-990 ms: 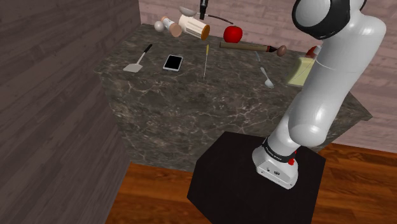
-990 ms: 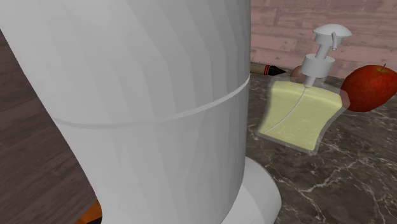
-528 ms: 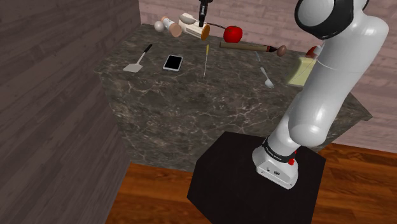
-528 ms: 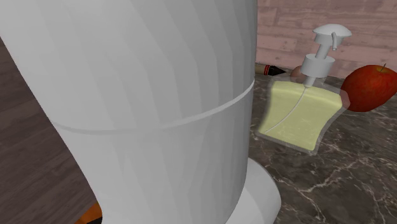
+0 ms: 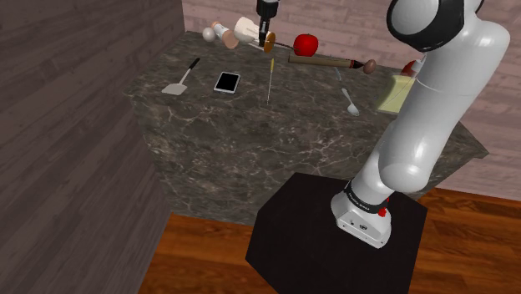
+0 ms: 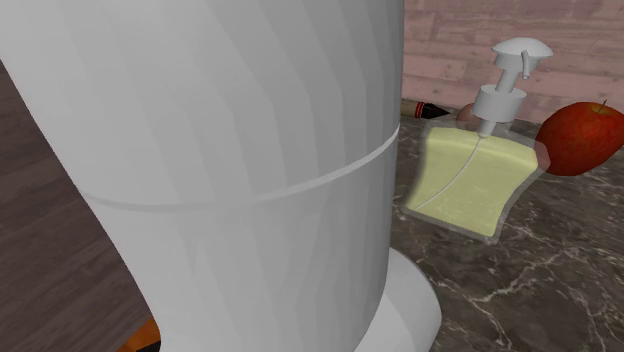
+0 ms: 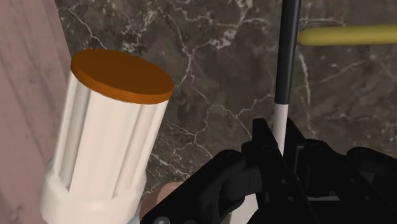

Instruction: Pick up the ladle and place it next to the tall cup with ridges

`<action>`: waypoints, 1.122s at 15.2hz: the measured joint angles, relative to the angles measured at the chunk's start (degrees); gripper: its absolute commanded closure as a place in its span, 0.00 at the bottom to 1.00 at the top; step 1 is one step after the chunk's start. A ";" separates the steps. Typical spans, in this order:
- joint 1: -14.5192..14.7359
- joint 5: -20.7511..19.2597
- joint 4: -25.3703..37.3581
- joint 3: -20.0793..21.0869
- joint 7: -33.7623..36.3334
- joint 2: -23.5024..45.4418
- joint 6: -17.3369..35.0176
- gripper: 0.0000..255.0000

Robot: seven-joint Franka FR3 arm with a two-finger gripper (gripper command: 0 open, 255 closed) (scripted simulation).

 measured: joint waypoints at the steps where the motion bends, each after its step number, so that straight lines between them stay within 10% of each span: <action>1: -0.06 -0.01 -0.73 -0.04 -0.05 -0.02 0.73 1.00; 17: -0.19 0.15 -7.52 0.01 0.61 1.27 8.72 1.00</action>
